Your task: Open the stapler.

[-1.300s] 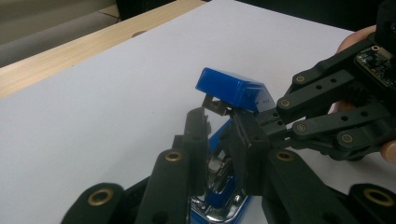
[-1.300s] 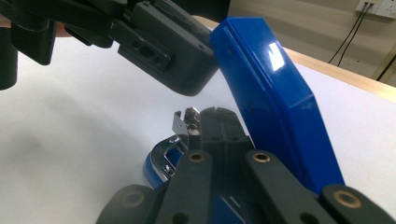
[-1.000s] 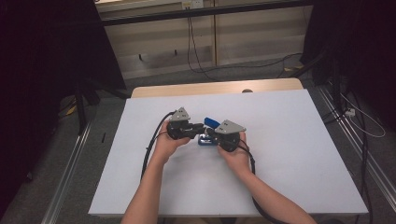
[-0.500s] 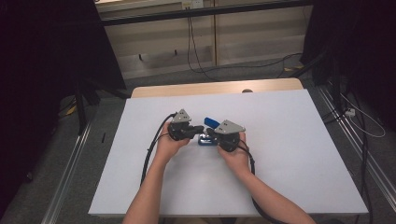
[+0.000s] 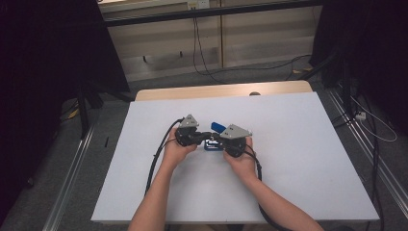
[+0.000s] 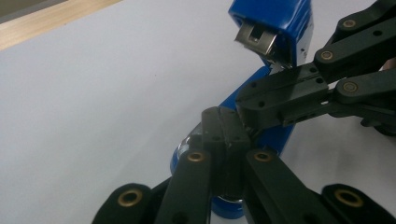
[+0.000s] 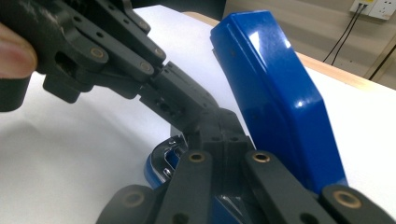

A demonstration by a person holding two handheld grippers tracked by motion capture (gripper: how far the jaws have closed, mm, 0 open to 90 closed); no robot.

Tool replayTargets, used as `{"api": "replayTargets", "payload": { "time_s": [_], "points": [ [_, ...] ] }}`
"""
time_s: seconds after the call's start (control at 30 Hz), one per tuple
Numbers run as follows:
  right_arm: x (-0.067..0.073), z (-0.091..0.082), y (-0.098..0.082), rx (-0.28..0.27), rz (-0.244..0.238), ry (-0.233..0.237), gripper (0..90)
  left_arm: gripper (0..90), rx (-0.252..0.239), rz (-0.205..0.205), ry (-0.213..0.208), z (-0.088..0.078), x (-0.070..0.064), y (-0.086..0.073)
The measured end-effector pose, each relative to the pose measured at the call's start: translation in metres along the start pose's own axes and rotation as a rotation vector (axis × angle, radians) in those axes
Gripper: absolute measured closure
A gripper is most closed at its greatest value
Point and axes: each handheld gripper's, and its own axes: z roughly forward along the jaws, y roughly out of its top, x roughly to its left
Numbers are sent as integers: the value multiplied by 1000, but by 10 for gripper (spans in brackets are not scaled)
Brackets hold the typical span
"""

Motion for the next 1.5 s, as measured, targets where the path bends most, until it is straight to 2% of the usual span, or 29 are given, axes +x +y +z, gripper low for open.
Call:
{"api": "replayTargets", "payload": {
  "time_s": [0.3, 0.33, 0.47, 0.6, 0.7, 0.9, 1.07, 1.2, 1.5],
  "points": [
    [0, 0, 0, -5, 10, -15, 900, 900, 2, -1, 0, 4, -1, -4],
    [0, -1, 1, -7, 28, -21, 900, 900, 0, -5, -5, 4, -1, -4],
    [0, -3, 2, -15, 24, -37, 900, 900, -1, -8, -8, 4, -1, -4],
    [0, -6, 4, -3, -12, -59, 900, 900, -1, -11, -6, 4, -1, -4],
    [-4, -10, 6, -10, 28, -72, 900, 900, -1, -3, -1, 4, -1, -4],
    [-9, -20, 7, -6, 20, -117, 900, 900, 3, 0, -3, 3, -1, -4],
    [-11, -25, 7, 2, 37, -127, 900, 900, -7, 0, -5, 4, -1, -5],
    [-11, -28, 7, 14, 10, -152, 900, 900, -7, 2, -6, 4, -1, -5],
    [-16, -33, 5, 19, 28, -168, 900, 900, -7, -2, -8, 4, -1, -5]
  ]
}}
